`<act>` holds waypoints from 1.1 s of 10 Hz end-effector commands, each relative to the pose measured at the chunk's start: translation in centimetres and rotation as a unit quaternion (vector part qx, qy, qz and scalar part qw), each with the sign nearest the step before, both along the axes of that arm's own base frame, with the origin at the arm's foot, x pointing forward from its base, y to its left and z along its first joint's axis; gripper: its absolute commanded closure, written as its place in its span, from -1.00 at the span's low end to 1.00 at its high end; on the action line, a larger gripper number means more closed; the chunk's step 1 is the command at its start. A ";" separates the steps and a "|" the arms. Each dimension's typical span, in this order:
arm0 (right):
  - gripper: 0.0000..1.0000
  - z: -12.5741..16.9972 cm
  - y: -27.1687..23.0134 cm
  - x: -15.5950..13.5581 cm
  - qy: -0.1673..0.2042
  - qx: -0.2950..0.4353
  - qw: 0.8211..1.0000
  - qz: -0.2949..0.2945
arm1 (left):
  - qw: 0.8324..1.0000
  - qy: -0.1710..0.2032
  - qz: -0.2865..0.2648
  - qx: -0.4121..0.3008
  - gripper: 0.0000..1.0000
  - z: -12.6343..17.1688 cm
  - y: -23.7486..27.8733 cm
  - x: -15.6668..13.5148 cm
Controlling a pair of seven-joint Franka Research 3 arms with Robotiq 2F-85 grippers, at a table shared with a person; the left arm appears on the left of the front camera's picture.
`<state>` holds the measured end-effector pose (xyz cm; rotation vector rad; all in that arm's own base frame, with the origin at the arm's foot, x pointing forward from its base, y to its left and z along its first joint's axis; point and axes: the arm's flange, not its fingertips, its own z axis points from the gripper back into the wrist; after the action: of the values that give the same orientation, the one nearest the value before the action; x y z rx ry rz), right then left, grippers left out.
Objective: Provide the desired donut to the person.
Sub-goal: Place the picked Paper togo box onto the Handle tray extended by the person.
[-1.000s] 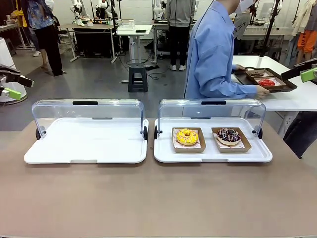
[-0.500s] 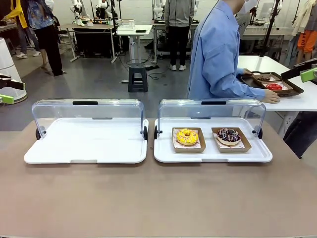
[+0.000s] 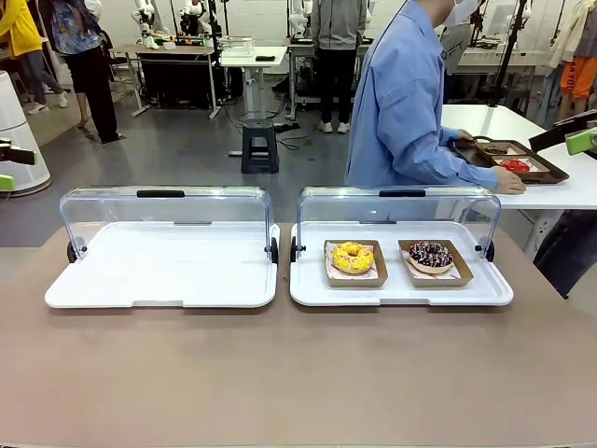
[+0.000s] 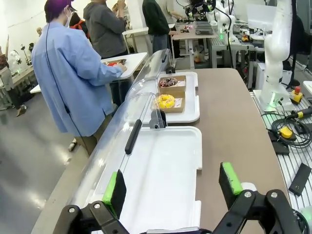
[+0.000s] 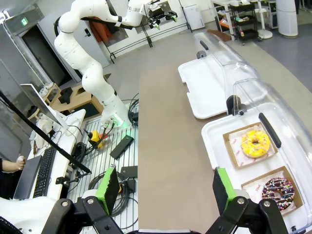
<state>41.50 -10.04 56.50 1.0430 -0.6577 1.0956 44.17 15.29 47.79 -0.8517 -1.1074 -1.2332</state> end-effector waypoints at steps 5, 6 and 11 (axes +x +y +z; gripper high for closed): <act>-1.00 0.1 0.2 0.0 -0.004 0.006 1.000 0.004 | 1.000 0.001 -0.003 -0.004 -1.00 0.0 0.0 0.0; -1.00 0.1 0.2 0.0 -0.004 0.006 1.000 0.004 | 1.000 0.001 -0.003 -0.004 -1.00 0.0 0.0 0.0; -1.00 0.1 0.2 0.0 -0.004 0.006 1.000 0.004 | 1.000 0.001 -0.003 -0.004 -1.00 0.0 0.0 0.0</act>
<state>41.50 -10.04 56.50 1.0430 -0.6577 1.0956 44.23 15.20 47.78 -0.8632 -1.1057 -1.2319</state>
